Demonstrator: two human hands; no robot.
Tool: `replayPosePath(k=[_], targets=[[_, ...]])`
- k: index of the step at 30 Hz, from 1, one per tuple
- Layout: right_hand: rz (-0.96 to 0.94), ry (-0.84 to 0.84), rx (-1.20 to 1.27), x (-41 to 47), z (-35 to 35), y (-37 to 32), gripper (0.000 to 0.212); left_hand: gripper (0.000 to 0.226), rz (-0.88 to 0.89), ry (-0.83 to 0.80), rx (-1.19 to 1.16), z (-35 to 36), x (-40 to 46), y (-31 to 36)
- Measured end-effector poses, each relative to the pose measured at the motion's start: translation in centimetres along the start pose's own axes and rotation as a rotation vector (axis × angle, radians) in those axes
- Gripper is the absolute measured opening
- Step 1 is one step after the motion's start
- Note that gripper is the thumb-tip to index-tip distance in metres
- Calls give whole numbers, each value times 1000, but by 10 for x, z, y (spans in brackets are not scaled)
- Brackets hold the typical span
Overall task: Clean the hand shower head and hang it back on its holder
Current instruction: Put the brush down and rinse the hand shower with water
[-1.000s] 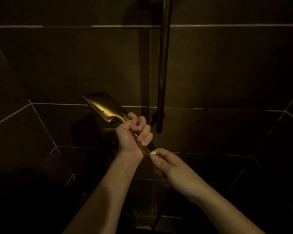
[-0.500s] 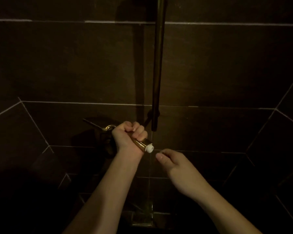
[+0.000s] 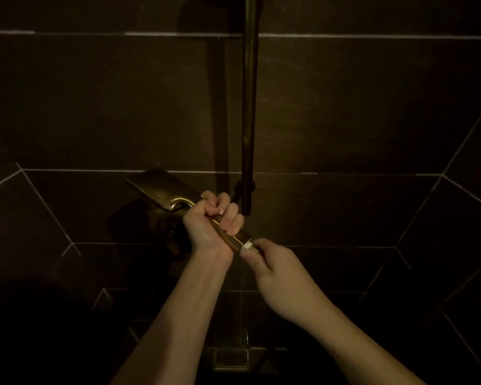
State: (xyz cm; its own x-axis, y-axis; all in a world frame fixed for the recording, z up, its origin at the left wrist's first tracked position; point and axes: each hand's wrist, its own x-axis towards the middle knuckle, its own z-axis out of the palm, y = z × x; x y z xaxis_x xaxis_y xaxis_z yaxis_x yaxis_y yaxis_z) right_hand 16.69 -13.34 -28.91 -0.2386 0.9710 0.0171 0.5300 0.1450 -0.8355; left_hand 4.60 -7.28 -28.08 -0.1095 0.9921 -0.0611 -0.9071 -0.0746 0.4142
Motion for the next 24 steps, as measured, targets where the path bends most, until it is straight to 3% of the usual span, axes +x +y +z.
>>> replayPosePath(k=[3,7,10,13,16,19,21,24], targets=[[280,-256,722,-1,-7,-1,28,14,-51,-118,-62,-6,1,0],[351,-405,1011,-5,-8,-1,28,19,-121,-160,-80,-7,1,-1],[321,-313,883,-6,-1,-4,31,32,-92,-18,101,1,1,-1],[247,-95,586,-6,10,-3,29,51,19,176,373,7,-1,-6],[125,79,185,-6,14,6,18,41,40,221,516,9,-6,-4],[24,136,-77,-3,16,18,12,31,-14,250,494,17,-10,-4],[-7,115,-74,-4,19,21,12,26,5,293,487,22,-11,-9],[45,16,120,-5,13,20,18,13,17,286,462,20,-11,-12]])
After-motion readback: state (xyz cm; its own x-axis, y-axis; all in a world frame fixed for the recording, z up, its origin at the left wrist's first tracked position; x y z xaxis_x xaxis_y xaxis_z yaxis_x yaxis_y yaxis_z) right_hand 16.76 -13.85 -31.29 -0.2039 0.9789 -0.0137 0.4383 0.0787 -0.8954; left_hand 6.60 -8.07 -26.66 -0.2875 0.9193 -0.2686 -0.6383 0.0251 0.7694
